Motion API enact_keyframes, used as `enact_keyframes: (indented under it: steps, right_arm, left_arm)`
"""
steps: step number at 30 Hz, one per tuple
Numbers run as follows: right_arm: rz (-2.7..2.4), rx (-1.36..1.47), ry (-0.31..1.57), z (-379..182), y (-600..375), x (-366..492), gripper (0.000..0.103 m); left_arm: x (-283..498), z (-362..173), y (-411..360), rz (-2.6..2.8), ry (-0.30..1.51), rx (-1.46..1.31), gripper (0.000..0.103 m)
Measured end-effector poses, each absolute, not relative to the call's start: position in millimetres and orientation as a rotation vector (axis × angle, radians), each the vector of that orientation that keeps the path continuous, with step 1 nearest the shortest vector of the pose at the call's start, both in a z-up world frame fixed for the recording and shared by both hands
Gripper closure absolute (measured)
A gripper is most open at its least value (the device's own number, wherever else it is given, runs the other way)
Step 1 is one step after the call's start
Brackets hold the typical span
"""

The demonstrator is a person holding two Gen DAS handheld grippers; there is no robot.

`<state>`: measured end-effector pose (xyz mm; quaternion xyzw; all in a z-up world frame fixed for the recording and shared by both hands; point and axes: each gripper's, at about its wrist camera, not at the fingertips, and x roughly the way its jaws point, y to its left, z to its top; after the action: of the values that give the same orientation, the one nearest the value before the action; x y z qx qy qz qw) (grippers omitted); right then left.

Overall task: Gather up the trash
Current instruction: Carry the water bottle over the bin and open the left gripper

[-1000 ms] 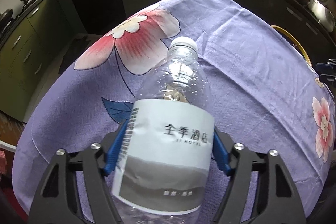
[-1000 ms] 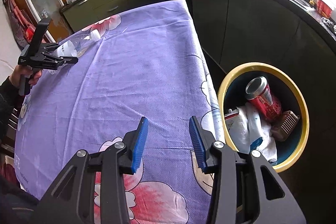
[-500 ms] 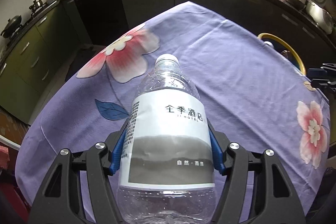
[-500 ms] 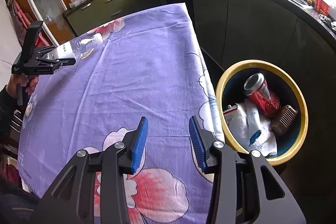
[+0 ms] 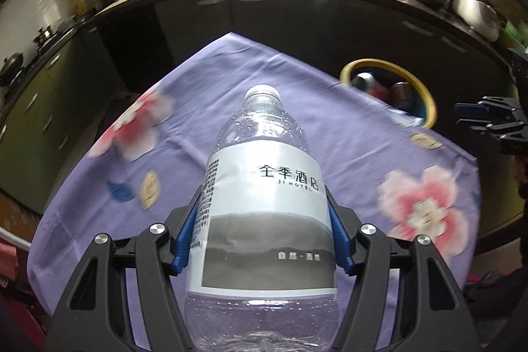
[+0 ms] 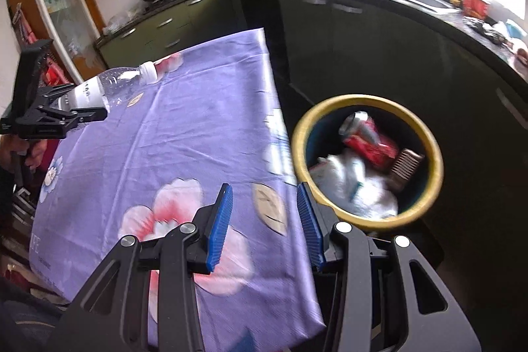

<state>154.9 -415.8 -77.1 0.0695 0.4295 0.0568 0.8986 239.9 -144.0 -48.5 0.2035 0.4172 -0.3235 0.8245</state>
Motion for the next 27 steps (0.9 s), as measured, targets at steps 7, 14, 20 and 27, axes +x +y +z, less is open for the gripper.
enact_keyframes:
  steps: [7, 14, 20, 27]
  right_arm:
    - [0.018, 0.233, 0.866, -83.7, -484.2, 111.6, 0.062]
    - [-0.040, 0.309, 0.865, -96.0, -528.1, 82.8, 0.062]
    - [-0.053, 0.348, 0.863, -104.1, -546.3, 70.6, 0.062]
    - [-0.040, 0.361, 0.856, -104.0, -542.1, 71.6, 0.057]
  left_arm:
    - [219.1, -43.1, -260.4, -0.845, 0.897, 0.459, 0.040]
    - [223.1, -78.4, -390.5, -0.937, 0.974, 0.489, 0.040]
    - [238.9, -118.5, -456.3, -0.885, 1.027, 0.485, 0.040]
    - [265.0, -150.1, -486.8, -0.802, 1.086, 0.404, 0.029]
